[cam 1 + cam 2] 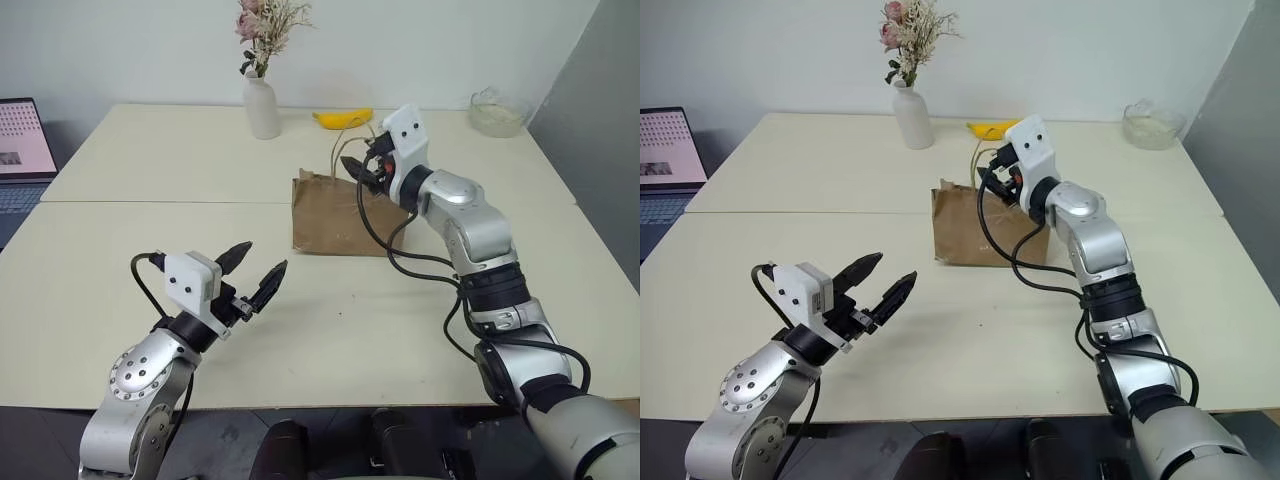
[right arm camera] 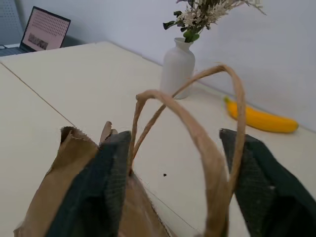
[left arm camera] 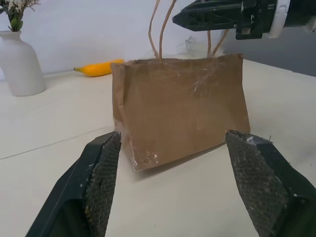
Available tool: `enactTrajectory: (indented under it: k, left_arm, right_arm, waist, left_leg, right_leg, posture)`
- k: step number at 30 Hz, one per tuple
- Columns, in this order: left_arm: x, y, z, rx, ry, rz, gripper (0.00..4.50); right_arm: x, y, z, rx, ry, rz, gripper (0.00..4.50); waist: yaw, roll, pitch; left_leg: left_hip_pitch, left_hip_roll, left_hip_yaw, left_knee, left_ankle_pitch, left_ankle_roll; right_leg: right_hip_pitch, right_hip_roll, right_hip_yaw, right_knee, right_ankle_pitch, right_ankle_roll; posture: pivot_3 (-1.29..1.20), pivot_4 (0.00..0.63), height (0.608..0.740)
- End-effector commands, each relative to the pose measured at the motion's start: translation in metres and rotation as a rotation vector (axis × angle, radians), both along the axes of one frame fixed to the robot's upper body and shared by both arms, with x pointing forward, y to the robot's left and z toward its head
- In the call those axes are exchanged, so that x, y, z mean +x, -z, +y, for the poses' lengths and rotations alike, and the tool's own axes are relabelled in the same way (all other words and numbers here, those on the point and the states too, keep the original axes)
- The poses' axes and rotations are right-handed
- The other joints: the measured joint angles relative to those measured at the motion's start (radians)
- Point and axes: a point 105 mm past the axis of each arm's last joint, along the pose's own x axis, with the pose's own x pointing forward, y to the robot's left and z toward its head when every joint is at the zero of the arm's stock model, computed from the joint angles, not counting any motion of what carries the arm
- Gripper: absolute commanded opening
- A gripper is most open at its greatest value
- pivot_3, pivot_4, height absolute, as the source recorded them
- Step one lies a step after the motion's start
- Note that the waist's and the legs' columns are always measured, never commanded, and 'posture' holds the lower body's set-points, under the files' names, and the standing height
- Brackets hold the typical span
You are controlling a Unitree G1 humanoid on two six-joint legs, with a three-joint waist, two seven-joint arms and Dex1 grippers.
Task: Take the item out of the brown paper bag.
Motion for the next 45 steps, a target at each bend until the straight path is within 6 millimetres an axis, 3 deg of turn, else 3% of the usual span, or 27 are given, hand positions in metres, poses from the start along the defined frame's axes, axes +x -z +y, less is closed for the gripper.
enactTrajectory:
  k: [1, 2, 11, 16, 23, 30, 33, 37, 40, 45]
  left_arm:
    - [-0.006, -0.014, -0.009, -0.006, 0.051, -0.067, 3.51]
    - [-0.007, -0.016, -0.011, -0.003, 0.065, -0.075, 3.51]
    - [-0.008, -0.027, -0.026, 0.009, 0.164, -0.113, 3.51]
    - [0.001, -0.041, -0.03, -0.024, 0.218, -0.13, 4.49]
    - [0.064, -0.09, -0.014, -0.03, 0.156, -0.224, 4.49]
    - [0.138, -0.122, -0.006, 0.141, 0.141, -0.253, 4.49]
    - [0.169, -0.12, -0.008, 0.256, 0.111, -0.239, 4.49]
    - [0.19, -0.105, -0.018, 0.36, 0.129, -0.191, 4.49]
    - [0.196, -0.099, -0.025, 0.371, 0.139, -0.153, 4.49]
    - [0.19, -0.074, -0.036, 0.509, 0.287, -0.061, 4.49]
  right_arm:
    - [-0.012, -0.013, -0.007, -0.016, -0.038, -0.072, 4.21]
    - [-0.017, -0.011, -0.011, -0.027, -0.063, -0.074, 4.49]
    - [-0.053, 0.001, -0.06, -0.053, -0.075, -0.064, 4.49]
    - [-0.074, 0.014, -0.074, -0.071, -0.061, -0.032, 4.5]
    - [-0.124, 0.03, -0.052, -0.056, -0.213, 0.041, 4.5]
    - [-0.139, 0.039, -0.046, -0.026, -0.191, 0.071, 4.5]
    - [-0.143, 0.041, -0.046, -0.012, -0.17, 0.075, 4.5]
    - [-0.146, 0.042, -0.049, -0.001, -0.134, 0.077, 4.5]
    - [-0.149, 0.043, -0.052, -0.001, -0.115, 0.081, 4.5]
    - [-0.161, 0.048, -0.059, -0.016, -0.117, 0.104, 4.5]
  waist:
    - [0.001, 0.0, 0.0]
    - [0.002, 0.0, 0.0]
    - [0.002, 0.0, 0.0]
    - [0.002, -0.001, 0.0]
    - [0.003, -0.001, 0.0]
    - [0.004, -0.002, -0.001]
    - [0.008, -0.002, -0.001]
    - [0.007, -0.002, -0.001]
    - [0.006, -0.003, 0.0]
    - [0.003, -0.003, 0.0]
  left_leg:
    - [0.0, 0.0, 0.0, 0.0, 0.0, 0.0]
    - [0.0, 0.0, 0.0, 0.0, 0.0, 0.0]
    - [-0.001, 0.0, 0.0, -0.006, 0.0, 0.0]
    - [0.0, 0.0, 0.0, -0.006, 0.0, 0.0]
    - [0.002, -0.001, -0.003, -0.005, 0.001, 0.0]
    - [0.0, -0.002, -0.002, -0.005, 0.0, 0.0]
    - [-0.001, -0.002, -0.003, -0.005, 0.0, 0.0]
    - [-0.002, -0.002, -0.002, -0.006, 0.0, 0.0]
    - [-0.003, -0.003, -0.001, -0.006, 0.0, 0.0]
    - [-0.006, -0.002, -0.002, -0.006, 0.0, 0.0]
  right_leg:
    - [0.0, 0.0, 0.0, 0.0, 0.0, 0.0]
    - [0.0, 0.0, 0.0, -0.001, 0.0, 0.0]
    - [0.001, 0.0, -0.001, -0.009, 0.001, 0.0]
    - [0.001, 0.0, 0.0, -0.009, 0.001, 0.0]
    - [0.004, 0.002, -0.003, -0.007, 0.001, 0.001]
    - [0.003, 0.005, -0.002, -0.009, 0.001, 0.001]
    - [0.003, 0.005, -0.004, -0.011, 0.001, 0.001]
    - [0.003, 0.004, -0.003, -0.013, 0.001, 0.001]
    - [0.002, 0.004, -0.003, -0.013, 0.001, 0.002]
    - [0.0, 0.005, -0.003, -0.013, 0.001, 0.002]
  posture:
    - [0.0, 0.15, 0.74]
    - [0.0, 0.15, 0.74]
    - [0.0, 0.15, 0.74]
    - [0.0, 0.15, 0.74]
    - [0.0, 0.15, 0.74]
    - [0.0, 0.15, 0.74]
    - [0.0, 0.15, 0.74]
    - [0.0, 0.15, 0.74]
    - [0.0, 0.15, 0.74]
    - [0.0, 0.15, 0.74]
